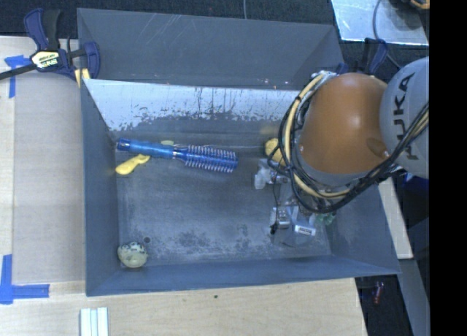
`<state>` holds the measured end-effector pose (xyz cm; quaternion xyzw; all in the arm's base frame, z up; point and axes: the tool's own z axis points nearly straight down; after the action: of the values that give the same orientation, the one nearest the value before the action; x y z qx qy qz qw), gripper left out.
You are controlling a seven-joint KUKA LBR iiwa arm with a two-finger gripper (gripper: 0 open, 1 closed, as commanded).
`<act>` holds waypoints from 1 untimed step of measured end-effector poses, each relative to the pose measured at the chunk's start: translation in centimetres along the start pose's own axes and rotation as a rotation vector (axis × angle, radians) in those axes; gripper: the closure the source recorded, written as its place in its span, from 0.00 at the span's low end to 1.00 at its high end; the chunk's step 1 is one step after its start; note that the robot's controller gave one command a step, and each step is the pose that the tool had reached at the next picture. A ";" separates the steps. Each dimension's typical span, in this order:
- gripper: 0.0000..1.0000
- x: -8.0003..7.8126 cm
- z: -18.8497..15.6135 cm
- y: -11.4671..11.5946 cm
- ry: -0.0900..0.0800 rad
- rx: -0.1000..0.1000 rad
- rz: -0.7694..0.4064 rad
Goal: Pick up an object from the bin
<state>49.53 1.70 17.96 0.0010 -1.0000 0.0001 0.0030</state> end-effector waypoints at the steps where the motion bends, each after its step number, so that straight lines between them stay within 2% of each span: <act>1: 0.00 -0.2 -0.5 0.0 -0.009 0.000 0.001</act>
Offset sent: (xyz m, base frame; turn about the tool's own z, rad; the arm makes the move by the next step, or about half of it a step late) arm 0.0405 -0.0585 0.0017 -0.5541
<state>49.71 1.69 18.41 0.0006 -1.0000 -0.0001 -0.0015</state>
